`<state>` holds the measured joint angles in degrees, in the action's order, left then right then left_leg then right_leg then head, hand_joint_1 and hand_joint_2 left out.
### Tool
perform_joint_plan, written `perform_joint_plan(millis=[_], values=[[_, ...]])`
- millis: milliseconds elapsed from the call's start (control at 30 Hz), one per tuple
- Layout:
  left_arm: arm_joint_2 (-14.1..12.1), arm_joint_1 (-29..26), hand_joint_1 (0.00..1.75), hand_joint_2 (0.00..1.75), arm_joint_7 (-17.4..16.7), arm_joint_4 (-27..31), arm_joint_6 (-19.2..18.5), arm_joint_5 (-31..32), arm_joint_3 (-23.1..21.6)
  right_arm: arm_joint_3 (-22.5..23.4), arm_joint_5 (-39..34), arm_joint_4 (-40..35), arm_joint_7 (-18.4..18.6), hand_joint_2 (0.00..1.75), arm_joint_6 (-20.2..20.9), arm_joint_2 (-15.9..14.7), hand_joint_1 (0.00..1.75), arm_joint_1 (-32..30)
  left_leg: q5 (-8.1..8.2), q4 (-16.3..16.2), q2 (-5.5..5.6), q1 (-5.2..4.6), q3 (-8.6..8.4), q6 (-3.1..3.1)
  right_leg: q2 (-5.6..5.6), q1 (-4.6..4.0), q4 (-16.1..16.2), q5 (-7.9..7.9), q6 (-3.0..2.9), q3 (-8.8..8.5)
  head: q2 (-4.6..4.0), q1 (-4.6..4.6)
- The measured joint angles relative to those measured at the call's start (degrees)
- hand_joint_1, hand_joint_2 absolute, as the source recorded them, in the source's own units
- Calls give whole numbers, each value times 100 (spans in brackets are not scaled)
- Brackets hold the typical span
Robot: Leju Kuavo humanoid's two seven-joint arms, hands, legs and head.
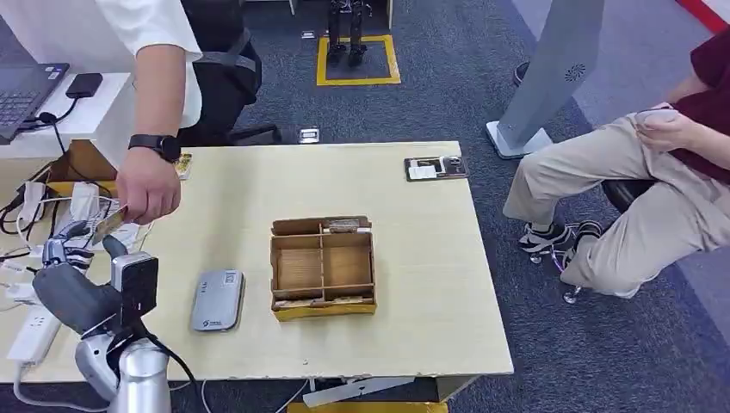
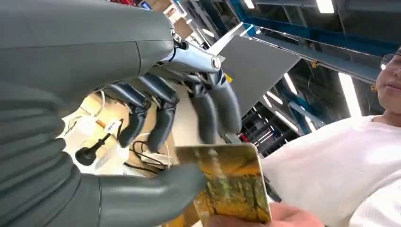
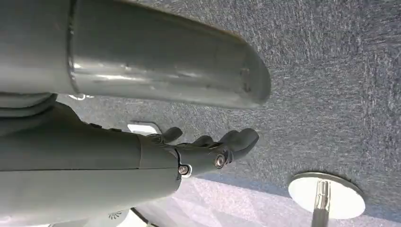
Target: Pass the card to the sensor for recognition and then transmit it.
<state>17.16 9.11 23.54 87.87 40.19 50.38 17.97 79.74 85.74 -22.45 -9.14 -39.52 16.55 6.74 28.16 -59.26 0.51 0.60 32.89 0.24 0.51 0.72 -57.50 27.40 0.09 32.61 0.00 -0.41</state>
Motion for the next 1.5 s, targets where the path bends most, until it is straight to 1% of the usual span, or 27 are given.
perform_joint_plan(millis=[200,567,633,700,800,867,933,1000,1067,1167,1300,1400,1500], values=[[0,6,0,175,88,-24,0,-92,0,-15,-48,-2,0,0,0,0,0,-1,0,0,0,0,0,0,0,0,0,0,0,0,0,0],[4,2,0,175,140,-26,-2,-302,-33,-15,-116,-2,0,0,0,0,0,-2,0,0,0,0,1,0,0,0,0,0,0,0,0,0],[7,7,0,175,72,-46,-2,-323,-151,-15,-155,-4,-9,0,0,0,0,-1,0,0,1,0,2,0,-2,0,0,0,0,-1,0,0],[7,-2,0,175,-18,-50,-2,-185,-267,-28,-290,-9,0,0,0,2,0,-4,0,0,2,0,2,0,-2,0,0,0,0,-2,0,0],[2,-130,0,175,55,-50,-2,7,-523,-46,-365,-11,0,0,0,2,0,-15,0,0,2,-1,2,0,-1,1,0,0,0,-2,0,0],[-2,-207,0,175,229,-50,-2,-37,-701,-46,-363,-11,-2,0,0,4,0,-15,0,0,2,-1,2,0,-1,1,0,0,0,-2,0,2],[-9,-304,0,175,473,-48,-2,-186,-868,-46,-358,-11,-26,0,0,2,0,-16,0,0,2,-1,3,0,-2,1,0,0,0,-2,0,2],[-42,-518,0,175,725,-29,-2,-408,-1168,-46,-369,-9,-61,0,0,0,0,-17,3,0,1,-1,3,-2,-1,1,0,0,1,-1,0,0],[-72,-761,0,175,822,20,-2,-630,-1463,-46,-411,-9,-83,0,0,-2,0,-22,4,0,1,-1,4,-1,0,1,0,1,1,0,0,0],[-114,-1081,0,175,888,138,0,-837,-1895,-46,-422,-9,-103,0,0,-9,0,-28,5,0,1,-1,4,1,-1,1,1,2,1,0,0,0],[-177,-1312,0,175,883,247,0,-1250,-2279,-46,-463,-9,-118,0,0,-13,0,-36,5,0,1,-1,3,1,-1,1,1,2,1,0,0,0],[-385,-1453,0,175,885,325,0,-1464,-2690,-46,-476,-9,-142,0,0,-20,0,-44,4,0,1,0,3,0,-2,0,1,2,1,0,0,0],[-509,-1515,0,175,885,374,0,-1510,-2936,-46,-476,-9,-173,0,0,-28,0,-47,4,0,1,0,3,0,-2,0,1,1,1,0,0,0]])
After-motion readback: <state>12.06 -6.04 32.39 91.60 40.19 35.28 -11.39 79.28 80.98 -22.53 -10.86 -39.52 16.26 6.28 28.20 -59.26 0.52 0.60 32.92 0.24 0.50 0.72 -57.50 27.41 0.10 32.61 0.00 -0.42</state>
